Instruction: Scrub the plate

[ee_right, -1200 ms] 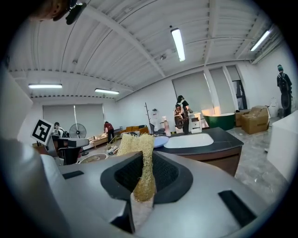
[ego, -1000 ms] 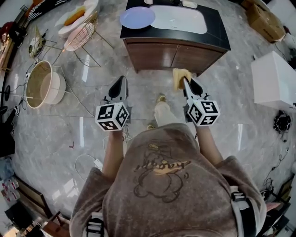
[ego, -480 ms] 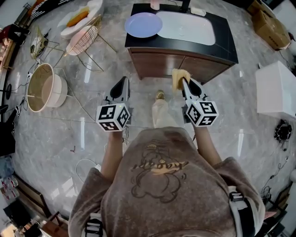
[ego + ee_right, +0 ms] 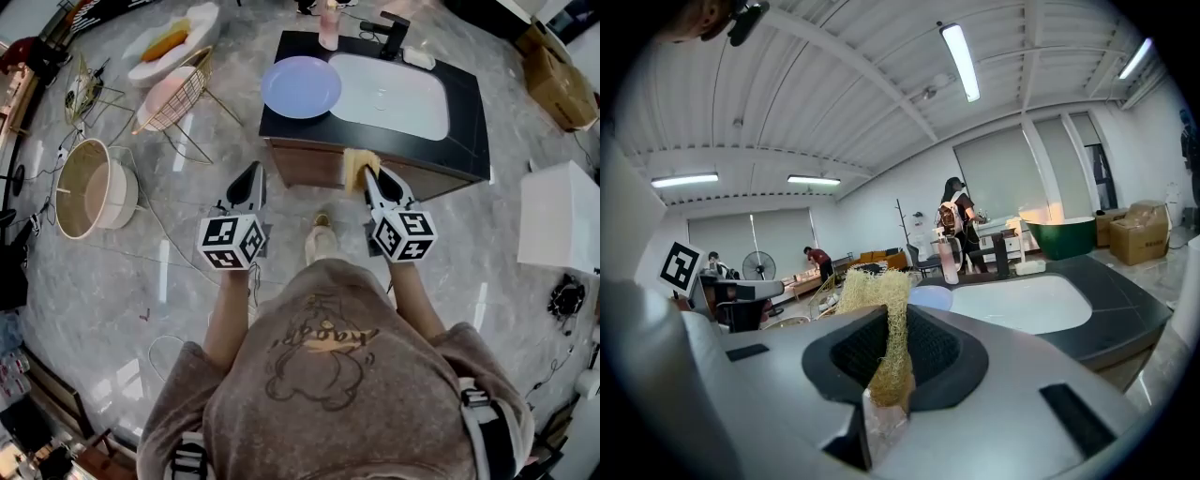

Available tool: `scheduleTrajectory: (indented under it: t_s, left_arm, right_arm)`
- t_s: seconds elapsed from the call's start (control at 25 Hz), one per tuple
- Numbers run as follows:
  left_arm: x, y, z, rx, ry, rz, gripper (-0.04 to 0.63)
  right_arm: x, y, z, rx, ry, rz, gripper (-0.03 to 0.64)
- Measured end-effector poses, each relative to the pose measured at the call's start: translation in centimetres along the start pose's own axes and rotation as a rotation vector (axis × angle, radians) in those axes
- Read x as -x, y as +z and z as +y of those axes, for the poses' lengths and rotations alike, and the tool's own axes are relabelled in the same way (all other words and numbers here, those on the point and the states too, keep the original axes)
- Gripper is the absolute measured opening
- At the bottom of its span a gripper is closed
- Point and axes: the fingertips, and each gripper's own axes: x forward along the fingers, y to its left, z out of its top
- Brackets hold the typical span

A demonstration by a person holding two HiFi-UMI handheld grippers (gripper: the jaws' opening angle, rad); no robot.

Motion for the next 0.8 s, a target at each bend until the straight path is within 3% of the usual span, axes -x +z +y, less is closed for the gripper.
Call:
scheduleTrajectory:
  t_s: [0.48, 0.8]
  left_arm:
    - [-12.4, 5.6, 3.2, -0.012, 0.047, -0.006, 0.018]
    - [-16.3, 6.5, 5.4, -0.007, 0.072, -0.005, 0.018]
  right_arm:
    - [-11.1, 6.1, -7.3, -0.006, 0.04, 0.006, 0.051]
    - [-16.6, 7.7, -8.7, 0.012, 0.085, 0.019, 0.051]
